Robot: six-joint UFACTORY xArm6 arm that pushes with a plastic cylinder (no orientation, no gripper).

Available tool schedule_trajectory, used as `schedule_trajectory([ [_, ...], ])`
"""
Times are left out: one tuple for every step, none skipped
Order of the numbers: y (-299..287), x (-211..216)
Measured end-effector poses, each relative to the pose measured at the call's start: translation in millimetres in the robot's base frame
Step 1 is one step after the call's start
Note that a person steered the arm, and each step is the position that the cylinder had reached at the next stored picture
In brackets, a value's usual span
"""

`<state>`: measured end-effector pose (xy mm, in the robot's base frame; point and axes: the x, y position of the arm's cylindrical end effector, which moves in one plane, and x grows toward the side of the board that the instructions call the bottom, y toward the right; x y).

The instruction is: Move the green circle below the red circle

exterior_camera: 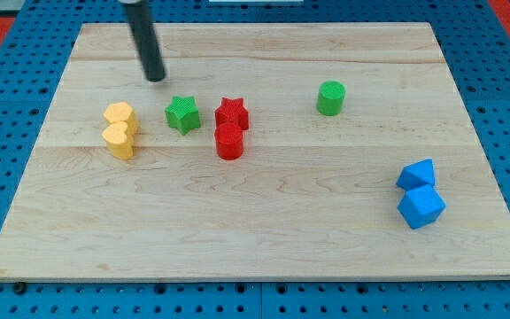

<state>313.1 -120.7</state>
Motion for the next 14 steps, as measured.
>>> schedule_trajectory([
  [75.8,-0.2],
  [98.0,-7.7],
  [140.7,-8.4],
  [171.6,-3.3],
  [194.5,16.0],
  [207.6,17.0],
  [232.5,28.0],
  [246.2,47.3],
  [257.1,60.4],
  [258.3,91.6],
  [260.5,121.0],
  [272.0,137.5],
  [267.0,167.3],
  [251.6,152.8],
])
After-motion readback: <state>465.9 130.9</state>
